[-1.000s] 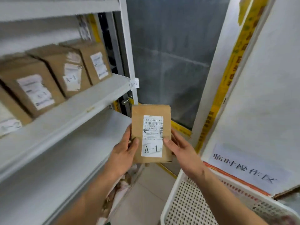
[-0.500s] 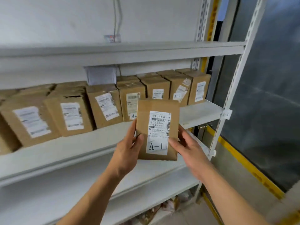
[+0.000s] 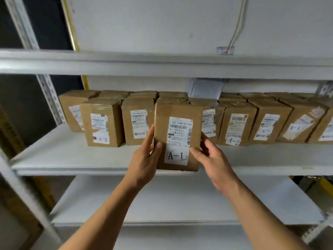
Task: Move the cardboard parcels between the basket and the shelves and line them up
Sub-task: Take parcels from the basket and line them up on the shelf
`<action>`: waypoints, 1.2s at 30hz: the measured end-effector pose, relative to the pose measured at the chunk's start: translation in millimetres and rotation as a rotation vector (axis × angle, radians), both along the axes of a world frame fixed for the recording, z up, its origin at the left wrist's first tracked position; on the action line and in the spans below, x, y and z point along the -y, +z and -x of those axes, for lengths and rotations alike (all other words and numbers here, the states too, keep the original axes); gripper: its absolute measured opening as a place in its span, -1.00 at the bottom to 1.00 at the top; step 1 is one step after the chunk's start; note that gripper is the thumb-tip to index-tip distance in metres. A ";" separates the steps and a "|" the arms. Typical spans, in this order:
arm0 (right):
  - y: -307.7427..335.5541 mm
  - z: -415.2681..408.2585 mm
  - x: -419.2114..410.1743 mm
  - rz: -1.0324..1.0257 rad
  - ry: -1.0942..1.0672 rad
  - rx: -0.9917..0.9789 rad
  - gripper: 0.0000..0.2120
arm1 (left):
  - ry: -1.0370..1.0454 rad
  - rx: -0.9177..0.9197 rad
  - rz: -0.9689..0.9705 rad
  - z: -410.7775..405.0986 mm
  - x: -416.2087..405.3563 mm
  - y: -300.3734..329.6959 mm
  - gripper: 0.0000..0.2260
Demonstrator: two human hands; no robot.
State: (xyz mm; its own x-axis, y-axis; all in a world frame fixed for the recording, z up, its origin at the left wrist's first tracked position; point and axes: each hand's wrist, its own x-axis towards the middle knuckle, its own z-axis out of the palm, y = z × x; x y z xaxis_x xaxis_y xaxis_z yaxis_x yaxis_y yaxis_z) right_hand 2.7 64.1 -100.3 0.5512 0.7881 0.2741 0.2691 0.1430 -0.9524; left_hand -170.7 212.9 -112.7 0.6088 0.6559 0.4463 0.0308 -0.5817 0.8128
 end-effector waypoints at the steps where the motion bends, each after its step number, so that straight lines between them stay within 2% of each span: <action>1: -0.4 7.6 -12.1 -0.006 0.022 0.007 -0.59 | 0.025 0.016 0.001 11.4 -6.1 1.2 -0.47; 12: 7.6 96.3 -124.0 -0.005 0.362 0.112 -0.50 | 0.281 0.189 0.197 140.3 -42.7 2.1 -0.49; 19: 12.8 165.1 -185.6 0.044 0.514 0.159 -0.69 | 0.448 0.184 0.216 211.6 -68.6 14.9 -0.49; 23: 12.3 203.1 -232.2 0.046 0.484 0.195 -0.72 | 0.518 0.141 0.186 242.0 -102.8 23.6 -0.46; 29: 6.6 253.4 -306.8 0.076 0.404 0.164 -0.56 | 0.560 0.088 0.198 273.6 -186.8 22.1 -0.47; 36: -30.2 270.5 -380.2 0.108 0.190 0.227 -0.36 | 0.523 -0.034 0.211 281.2 -265.3 13.5 -0.47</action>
